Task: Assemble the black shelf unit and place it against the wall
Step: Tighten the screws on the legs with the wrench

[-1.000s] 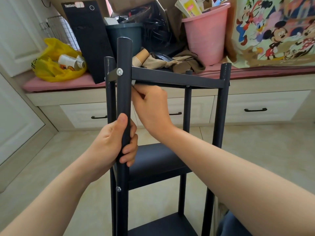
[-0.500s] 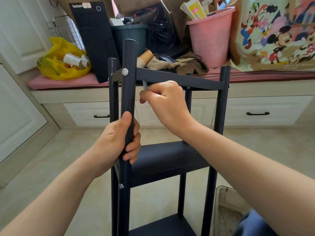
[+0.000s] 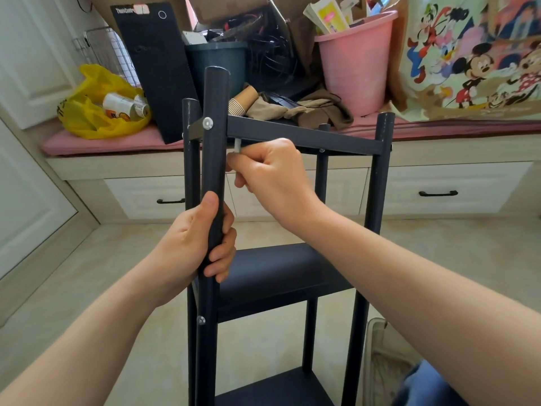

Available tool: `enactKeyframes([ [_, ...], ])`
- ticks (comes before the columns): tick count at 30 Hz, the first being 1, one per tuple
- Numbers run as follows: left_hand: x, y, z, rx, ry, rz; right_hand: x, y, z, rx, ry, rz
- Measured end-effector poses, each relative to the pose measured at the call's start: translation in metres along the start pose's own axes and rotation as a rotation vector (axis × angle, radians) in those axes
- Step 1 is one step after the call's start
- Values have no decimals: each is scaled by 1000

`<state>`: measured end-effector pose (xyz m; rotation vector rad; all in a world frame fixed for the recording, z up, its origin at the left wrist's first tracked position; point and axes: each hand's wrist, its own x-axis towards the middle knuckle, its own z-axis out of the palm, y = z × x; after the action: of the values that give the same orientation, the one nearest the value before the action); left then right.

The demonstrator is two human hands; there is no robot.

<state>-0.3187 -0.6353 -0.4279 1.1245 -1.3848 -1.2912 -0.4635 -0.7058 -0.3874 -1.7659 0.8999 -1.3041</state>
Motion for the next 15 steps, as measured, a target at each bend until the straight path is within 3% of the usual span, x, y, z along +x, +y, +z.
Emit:
enactKeyframes([
  [15, 1, 1, 6, 6, 14, 0, 7, 16, 26, -24, 190, -129],
])
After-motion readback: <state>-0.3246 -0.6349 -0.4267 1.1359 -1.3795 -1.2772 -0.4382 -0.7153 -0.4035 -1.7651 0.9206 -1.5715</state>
